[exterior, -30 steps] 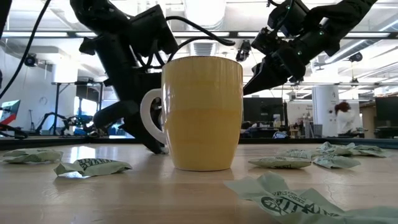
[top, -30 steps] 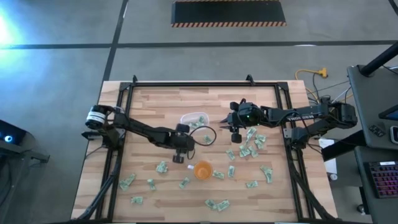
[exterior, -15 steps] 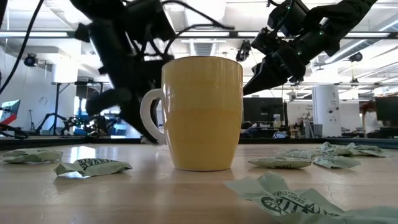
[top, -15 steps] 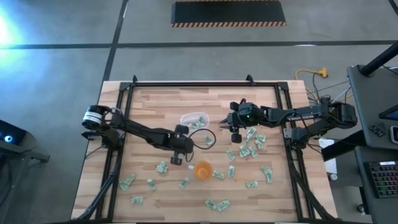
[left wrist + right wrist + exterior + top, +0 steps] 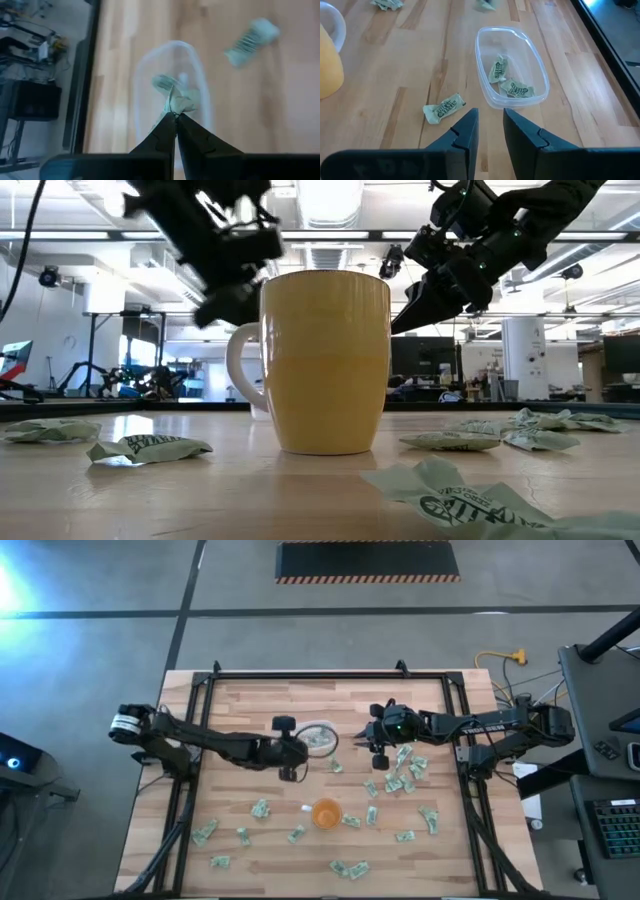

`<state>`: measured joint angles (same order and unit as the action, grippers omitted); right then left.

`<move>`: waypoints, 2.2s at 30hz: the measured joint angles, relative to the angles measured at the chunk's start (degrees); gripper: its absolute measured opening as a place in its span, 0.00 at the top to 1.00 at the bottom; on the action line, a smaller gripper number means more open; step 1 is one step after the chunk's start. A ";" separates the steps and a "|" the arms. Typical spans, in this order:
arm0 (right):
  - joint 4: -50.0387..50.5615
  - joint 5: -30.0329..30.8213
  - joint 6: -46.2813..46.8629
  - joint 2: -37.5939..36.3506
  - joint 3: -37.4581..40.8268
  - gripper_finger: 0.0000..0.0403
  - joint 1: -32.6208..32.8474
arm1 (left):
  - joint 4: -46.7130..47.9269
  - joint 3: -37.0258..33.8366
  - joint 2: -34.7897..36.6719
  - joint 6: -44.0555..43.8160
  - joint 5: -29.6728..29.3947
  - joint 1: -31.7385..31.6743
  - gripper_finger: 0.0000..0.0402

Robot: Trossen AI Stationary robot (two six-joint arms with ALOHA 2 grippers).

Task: Pick and place Stevia / Truvia into bins
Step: Put the stevia packet into the transparent bin

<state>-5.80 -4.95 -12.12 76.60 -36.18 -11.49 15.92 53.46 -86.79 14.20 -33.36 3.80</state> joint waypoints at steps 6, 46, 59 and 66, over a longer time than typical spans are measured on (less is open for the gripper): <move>-0.04 -6.37 3.11 0.60 -0.02 0.78 0.24 | -3.45 -0.33 -2.58 2.90 0.41 -6.00 1.00; -19.55 -2.28 2.33 28.41 -4.02 0.64 5.44 | 3.40 -0.44 12.48 -10.84 7.09 -3.16 0.55; -14.43 0.90 4.43 28.44 -4.79 0.74 4.88 | 2.83 -0.33 18.02 -15.74 5.34 -1.49 0.54; -12.93 0.40 2.37 28.18 -4.78 0.88 4.31 | -4.17 -0.13 17.31 -16.87 1.99 -1.49 0.54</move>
<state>-18.73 -4.55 -9.75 104.78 -40.97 -7.18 11.75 53.33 -69.48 -2.67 -31.36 2.31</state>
